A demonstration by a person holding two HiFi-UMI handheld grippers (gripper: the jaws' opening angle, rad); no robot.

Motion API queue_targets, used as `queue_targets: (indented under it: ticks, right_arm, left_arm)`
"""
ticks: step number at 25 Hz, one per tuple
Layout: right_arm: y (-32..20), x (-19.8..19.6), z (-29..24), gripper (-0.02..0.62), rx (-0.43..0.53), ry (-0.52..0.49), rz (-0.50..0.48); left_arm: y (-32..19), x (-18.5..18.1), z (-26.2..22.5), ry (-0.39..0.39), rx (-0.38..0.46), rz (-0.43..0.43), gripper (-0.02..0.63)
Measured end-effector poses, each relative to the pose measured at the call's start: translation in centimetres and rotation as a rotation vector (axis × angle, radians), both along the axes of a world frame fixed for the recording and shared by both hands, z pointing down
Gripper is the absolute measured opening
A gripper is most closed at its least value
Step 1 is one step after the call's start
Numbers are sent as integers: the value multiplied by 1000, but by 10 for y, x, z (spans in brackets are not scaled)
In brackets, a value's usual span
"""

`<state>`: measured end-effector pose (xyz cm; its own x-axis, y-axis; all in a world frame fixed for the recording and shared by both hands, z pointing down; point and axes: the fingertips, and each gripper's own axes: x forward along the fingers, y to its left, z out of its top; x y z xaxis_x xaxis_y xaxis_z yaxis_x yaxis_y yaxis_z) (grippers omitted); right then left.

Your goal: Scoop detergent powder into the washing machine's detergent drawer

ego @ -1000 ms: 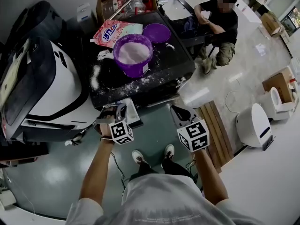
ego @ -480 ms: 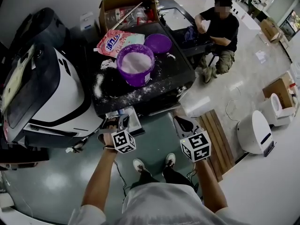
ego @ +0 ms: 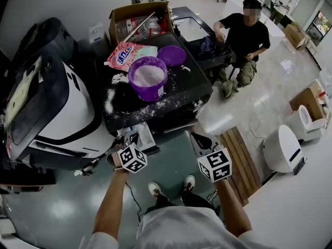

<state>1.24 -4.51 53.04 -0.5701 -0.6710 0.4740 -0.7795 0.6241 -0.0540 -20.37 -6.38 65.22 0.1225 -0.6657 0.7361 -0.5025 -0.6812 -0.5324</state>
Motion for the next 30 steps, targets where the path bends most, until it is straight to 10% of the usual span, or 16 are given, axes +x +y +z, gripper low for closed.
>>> queue_targets:
  ticks: [13,30]
  right_arm:
    - [-16,6,-78,6,208,-25,-16]
    - [-36,-29,-177,5,455,-48,-109]
  left_arm:
    - [12,-17,-112,742,30,-355,15]
    - [36,-40,-253,982,323,-355,15]
